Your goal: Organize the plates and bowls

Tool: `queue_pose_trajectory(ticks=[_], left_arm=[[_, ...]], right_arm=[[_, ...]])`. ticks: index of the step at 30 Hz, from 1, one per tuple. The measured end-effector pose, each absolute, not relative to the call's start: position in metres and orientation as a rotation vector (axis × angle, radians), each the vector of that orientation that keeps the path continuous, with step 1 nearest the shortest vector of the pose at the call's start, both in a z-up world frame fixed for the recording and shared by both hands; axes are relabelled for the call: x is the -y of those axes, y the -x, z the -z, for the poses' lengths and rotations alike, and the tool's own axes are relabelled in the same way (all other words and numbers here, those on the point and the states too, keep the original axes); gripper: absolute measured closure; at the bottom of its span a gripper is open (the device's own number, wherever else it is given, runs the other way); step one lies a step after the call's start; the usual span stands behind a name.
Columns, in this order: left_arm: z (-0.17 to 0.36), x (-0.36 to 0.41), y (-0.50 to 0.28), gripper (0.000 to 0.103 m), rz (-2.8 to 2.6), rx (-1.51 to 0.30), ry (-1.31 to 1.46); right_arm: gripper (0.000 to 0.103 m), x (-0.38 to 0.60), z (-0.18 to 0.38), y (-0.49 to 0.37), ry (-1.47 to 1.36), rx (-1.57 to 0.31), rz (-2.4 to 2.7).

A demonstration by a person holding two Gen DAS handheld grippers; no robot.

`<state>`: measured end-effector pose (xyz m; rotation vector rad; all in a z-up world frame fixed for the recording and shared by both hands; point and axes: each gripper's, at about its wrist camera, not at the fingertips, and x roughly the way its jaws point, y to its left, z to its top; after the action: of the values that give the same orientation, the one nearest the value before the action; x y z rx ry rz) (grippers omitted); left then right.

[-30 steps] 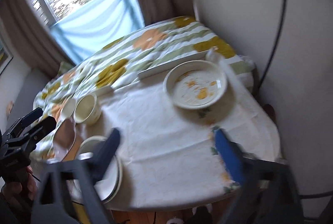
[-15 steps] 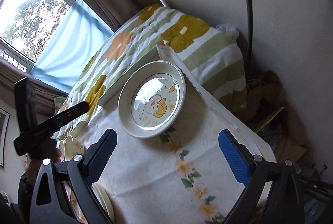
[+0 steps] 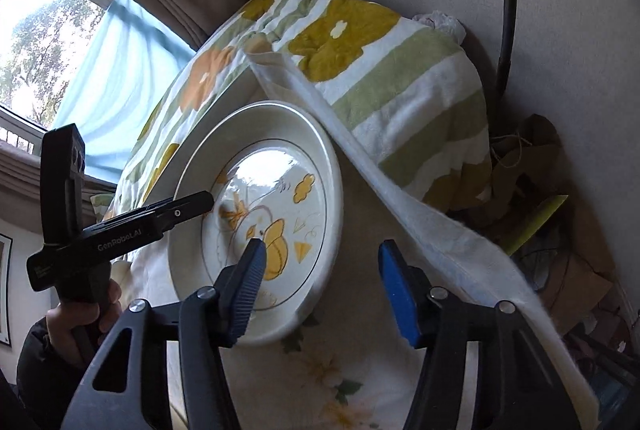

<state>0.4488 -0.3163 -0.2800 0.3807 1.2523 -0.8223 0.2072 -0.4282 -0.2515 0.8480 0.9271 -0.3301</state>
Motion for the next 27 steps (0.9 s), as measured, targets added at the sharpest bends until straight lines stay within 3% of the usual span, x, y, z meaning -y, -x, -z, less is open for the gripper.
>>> queue_pose_trajectory(ticks=[1, 3, 6, 18, 27], left_arm=[[0.28, 0.318, -0.449, 0.082, 0.827, -1.25, -0.383], [0.28, 0.319, -0.45, 0.082, 0.824, -1.242, -0.383], [0.28, 0.319, -0.45, 0.082, 0.82, -1.237, -0.383], [0.268, 0.313, -0.44, 0.082, 0.793, -1.219, -0.391], [0.204, 0.266, -0.41, 0.082, 0.729, -1.181, -0.301]], right_arm=[[0.062, 0.428, 0.252, -0.208, -0.836, -0.928, 0.337], [0.075, 0.428, 0.254, -0.213, -0.815, -0.935, 0.339], [0.085, 0.423, 0.254, -0.218, -0.778, -0.951, 0.327], [0.086, 0.429, 0.244, -0.219, -0.76, -0.969, 0.29], [0.086, 0.413, 0.186, -0.217, -0.666, -0.947, 0.184]])
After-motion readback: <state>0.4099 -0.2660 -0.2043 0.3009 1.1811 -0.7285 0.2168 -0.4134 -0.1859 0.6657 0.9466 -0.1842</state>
